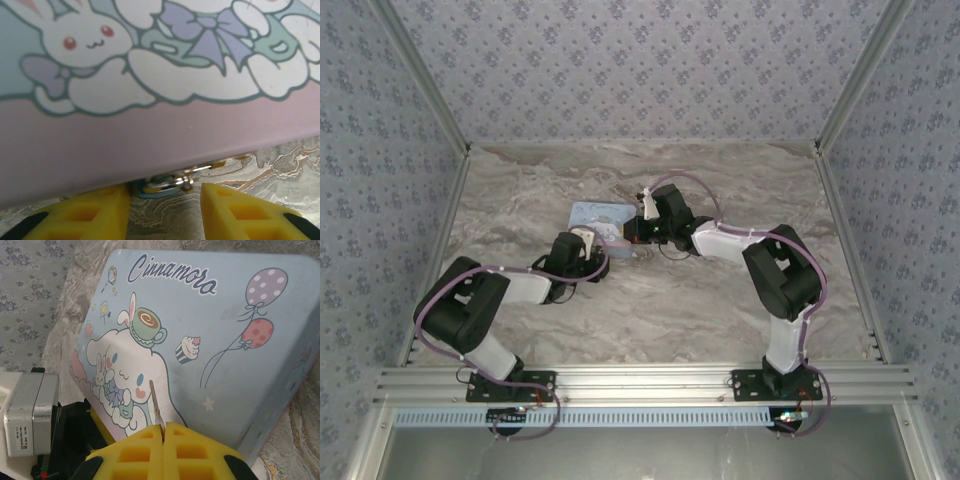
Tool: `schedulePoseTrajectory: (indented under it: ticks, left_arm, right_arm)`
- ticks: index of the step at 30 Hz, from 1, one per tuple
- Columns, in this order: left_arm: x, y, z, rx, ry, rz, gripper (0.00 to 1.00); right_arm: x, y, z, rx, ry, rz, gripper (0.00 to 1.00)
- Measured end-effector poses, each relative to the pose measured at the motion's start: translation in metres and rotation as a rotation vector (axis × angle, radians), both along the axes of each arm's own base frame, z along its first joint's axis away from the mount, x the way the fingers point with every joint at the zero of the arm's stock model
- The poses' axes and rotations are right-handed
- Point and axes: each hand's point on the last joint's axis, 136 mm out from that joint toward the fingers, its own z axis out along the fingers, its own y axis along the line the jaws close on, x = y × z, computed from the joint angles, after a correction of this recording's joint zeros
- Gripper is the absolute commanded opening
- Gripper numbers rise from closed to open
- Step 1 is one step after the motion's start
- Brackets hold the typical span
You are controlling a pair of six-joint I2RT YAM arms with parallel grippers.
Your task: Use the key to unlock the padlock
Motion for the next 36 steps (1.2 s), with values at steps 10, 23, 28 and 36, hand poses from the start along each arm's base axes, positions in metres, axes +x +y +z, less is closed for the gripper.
schedulePoseTrajectory:
  ticks: [10,23,28,36]
  left_arm:
    - [0.004,0.001,0.002,0.019,-0.004,0.016,0.41]
    - [0.016,0.002,0.000,0.045,0.000,0.051,0.31]
    - [0.020,0.001,0.000,0.048,-0.005,0.054,0.21]
    - [0.020,0.000,0.001,0.047,-0.005,0.055,0.17]
  right_arm:
    - [-0.001,0.001,0.000,0.003,0.003,0.005,0.00]
    - [-0.001,0.001,0.000,0.003,0.002,0.005,0.00]
    - [-0.001,0.001,0.000,0.003,0.002,0.005,0.00]
    - [-0.002,-0.001,0.002,0.004,-0.014,0.005,0.00]
